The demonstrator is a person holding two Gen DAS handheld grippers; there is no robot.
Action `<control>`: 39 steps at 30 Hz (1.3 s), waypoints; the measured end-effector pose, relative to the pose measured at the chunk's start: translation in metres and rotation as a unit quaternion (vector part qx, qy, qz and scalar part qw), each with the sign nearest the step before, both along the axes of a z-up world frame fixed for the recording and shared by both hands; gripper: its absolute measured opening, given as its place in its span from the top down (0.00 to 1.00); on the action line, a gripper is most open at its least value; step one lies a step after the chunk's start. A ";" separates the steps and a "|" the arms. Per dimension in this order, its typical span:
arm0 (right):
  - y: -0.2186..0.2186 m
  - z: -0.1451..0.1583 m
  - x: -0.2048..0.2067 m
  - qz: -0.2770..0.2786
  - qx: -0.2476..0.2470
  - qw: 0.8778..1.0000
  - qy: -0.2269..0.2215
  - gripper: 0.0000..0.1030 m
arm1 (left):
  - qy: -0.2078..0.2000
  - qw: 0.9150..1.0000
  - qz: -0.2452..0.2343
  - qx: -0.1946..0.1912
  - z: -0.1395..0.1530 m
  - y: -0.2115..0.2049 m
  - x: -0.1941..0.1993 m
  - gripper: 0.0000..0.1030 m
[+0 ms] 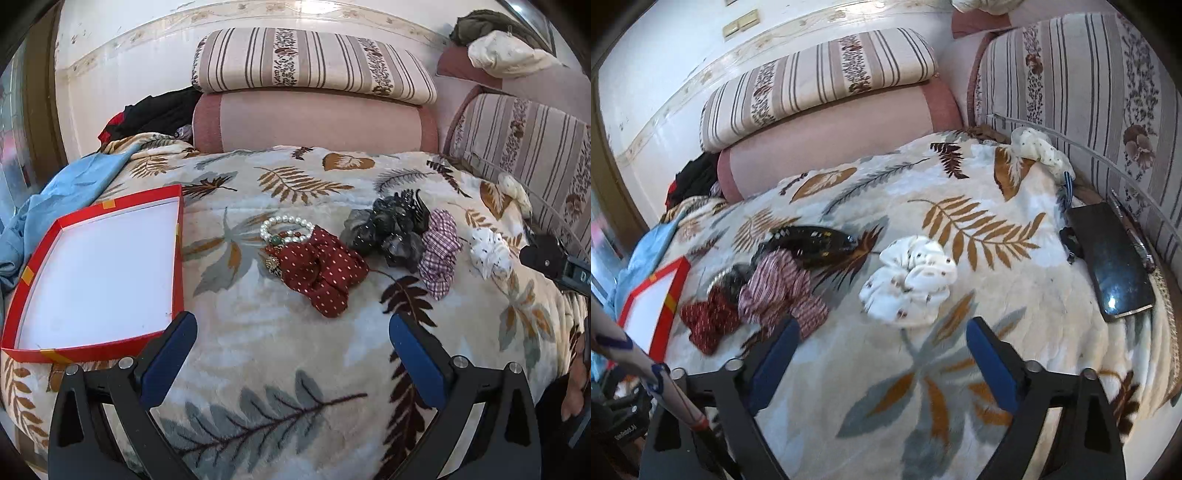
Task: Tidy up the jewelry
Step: 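Move the right tool toward the white scrunchie while the left tool approaches the red polka-dot scrunchie, then close the right gripper on the white scrunchie while the left grips the red polka-dot scrunchie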
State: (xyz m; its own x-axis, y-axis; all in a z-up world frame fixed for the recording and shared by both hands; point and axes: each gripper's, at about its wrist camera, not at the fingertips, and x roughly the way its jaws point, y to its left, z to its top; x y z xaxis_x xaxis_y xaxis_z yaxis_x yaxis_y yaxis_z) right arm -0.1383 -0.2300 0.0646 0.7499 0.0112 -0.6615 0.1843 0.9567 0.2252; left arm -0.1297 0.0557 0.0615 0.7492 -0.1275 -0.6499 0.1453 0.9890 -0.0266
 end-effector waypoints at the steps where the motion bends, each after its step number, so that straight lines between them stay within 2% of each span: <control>1: -0.005 0.000 0.005 0.001 0.006 1.000 0.003 0.15 | 0.002 1.000 0.003 -0.004 -0.001 0.002 0.001 0.00; 8: -0.037 -0.018 0.047 -0.006 0.039 0.998 0.052 0.15 | 0.013 1.000 0.001 -0.013 -0.006 0.004 0.005 0.00; 13: -0.043 -0.030 0.064 -0.003 0.051 0.996 0.070 0.15 | 0.021 1.000 0.004 -0.021 -0.008 0.006 0.009 0.00; 15: -0.042 -0.034 0.069 -0.001 0.051 0.996 0.077 0.27 | 0.025 0.999 0.004 -0.025 -0.009 0.006 0.011 0.00; 17: -0.043 -0.040 0.073 0.001 0.056 0.995 0.087 0.31 | 0.028 0.999 0.002 -0.028 -0.010 0.005 0.015 0.00; 19: -0.043 -0.043 0.075 0.001 0.055 0.994 0.090 0.41 | 0.032 0.999 0.000 -0.031 -0.010 0.003 0.022 0.00; 20: -0.042 -0.043 0.076 0.002 0.052 0.995 0.090 0.47 | 0.032 0.999 -0.001 -0.033 -0.008 0.002 0.026 0.00; 21: -0.041 -0.043 0.077 0.005 0.050 0.995 0.088 0.60 | 0.030 0.999 -0.001 -0.034 -0.007 0.000 0.029 0.00; 23: -0.038 -0.042 0.076 0.014 0.050 0.995 0.080 0.75 | 0.028 0.999 -0.003 -0.038 -0.004 -0.004 0.041 0.00; 25: -0.037 -0.041 0.074 0.016 0.051 0.996 0.072 0.80 | 0.034 0.998 0.002 -0.043 -0.006 -0.006 0.055 0.00; 32: -0.034 -0.037 0.073 0.019 0.047 0.997 0.061 0.81 | 0.068 0.997 0.013 -0.045 -0.024 -0.011 0.090 0.02; 34: -0.033 -0.037 0.073 0.021 0.046 0.997 0.059 0.81 | 0.076 0.996 0.010 -0.040 -0.029 -0.014 0.095 0.17; 35: -0.032 -0.037 0.073 0.022 0.046 0.997 0.057 0.81 | 0.086 0.995 0.005 -0.042 -0.034 -0.015 0.099 0.21; 37: -0.030 -0.035 0.072 0.023 0.044 0.997 0.054 0.81 | 0.096 0.995 0.000 -0.042 -0.038 -0.017 0.102 0.42; 39: -0.029 -0.034 0.072 0.026 0.042 0.998 0.051 0.81 | 0.099 0.994 -0.011 -0.040 -0.041 -0.019 0.102 0.52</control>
State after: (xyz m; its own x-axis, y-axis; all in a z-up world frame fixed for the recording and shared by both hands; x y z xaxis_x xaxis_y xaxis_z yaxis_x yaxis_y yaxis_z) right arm -0.0667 -0.2586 0.0302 0.6764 0.1062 -0.7288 0.1616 0.9440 0.2876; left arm -0.0272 0.0363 0.0204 0.6048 -0.1990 -0.7711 0.1508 0.9794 -0.1344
